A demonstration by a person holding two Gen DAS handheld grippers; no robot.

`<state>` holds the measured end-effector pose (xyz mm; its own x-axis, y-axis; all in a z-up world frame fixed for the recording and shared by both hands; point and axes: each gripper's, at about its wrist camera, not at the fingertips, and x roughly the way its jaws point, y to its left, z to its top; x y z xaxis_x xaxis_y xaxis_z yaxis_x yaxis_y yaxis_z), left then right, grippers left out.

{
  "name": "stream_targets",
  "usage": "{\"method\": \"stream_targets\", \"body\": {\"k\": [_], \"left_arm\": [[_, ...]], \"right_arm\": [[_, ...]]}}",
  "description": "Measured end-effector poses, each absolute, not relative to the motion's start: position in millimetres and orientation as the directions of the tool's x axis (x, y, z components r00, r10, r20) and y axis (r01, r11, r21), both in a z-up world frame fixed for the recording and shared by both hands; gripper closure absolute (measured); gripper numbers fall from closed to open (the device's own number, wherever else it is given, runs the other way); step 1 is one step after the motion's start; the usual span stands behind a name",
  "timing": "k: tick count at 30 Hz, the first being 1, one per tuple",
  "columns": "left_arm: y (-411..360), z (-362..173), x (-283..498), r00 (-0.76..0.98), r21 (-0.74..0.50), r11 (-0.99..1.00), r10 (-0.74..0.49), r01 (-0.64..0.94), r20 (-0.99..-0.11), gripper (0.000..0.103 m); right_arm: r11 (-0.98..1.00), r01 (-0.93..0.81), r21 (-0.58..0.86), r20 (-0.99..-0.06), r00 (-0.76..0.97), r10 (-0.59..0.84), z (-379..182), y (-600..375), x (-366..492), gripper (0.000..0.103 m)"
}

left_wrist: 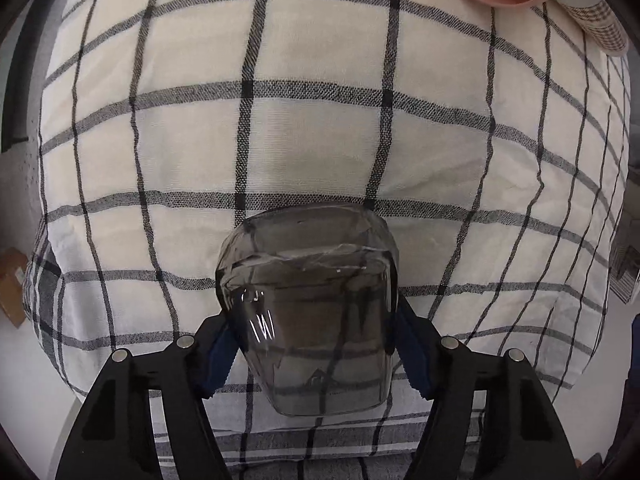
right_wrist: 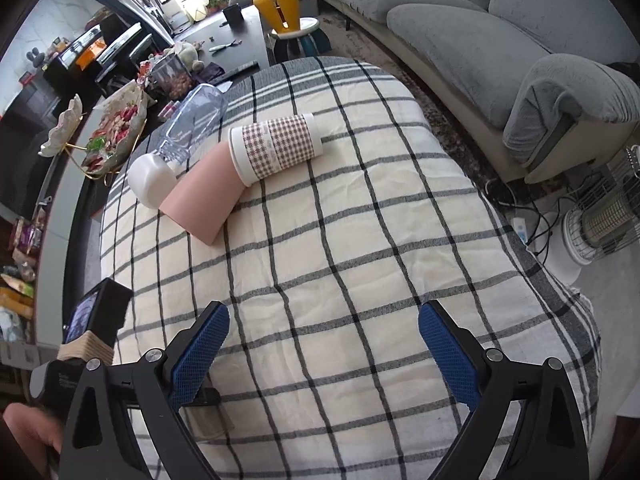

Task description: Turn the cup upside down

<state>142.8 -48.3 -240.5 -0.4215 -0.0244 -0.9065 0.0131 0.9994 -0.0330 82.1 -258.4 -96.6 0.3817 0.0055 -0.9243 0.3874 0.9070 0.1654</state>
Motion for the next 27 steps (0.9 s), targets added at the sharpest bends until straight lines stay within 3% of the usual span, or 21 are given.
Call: {"method": "stream_targets", "body": {"k": [7,13,19,27], "left_arm": [[-46.6,-202.5,132.7,-0.137,-0.021,0.995,-0.008,0.094,-0.991,0.035],[-41.6,-179.8,111.4,0.182,-0.086,0.989,-0.108,0.123,-0.977,0.035],[-48.3,-148.7,94.4,0.559,-0.010,0.983,-0.112,0.182,-0.822,0.035],[-63.2,-150.7,98.6,0.805,0.063,0.974,-0.141,0.216,-0.577,0.035]], "right_arm": [[0.904,0.398,0.155,-0.921,0.390,-0.014,-96.5,-266.9,74.5,0.007],[0.921,0.371,0.123,-0.893,0.446,-0.060,-89.2,-261.8,61.2,0.007],[0.931,0.356,0.078,-0.843,0.522,-0.129,-96.2,-258.5,48.7,0.007],[0.934,0.354,0.046,-0.837,0.524,-0.158,-127.1,-256.3,48.1,0.007]]}}
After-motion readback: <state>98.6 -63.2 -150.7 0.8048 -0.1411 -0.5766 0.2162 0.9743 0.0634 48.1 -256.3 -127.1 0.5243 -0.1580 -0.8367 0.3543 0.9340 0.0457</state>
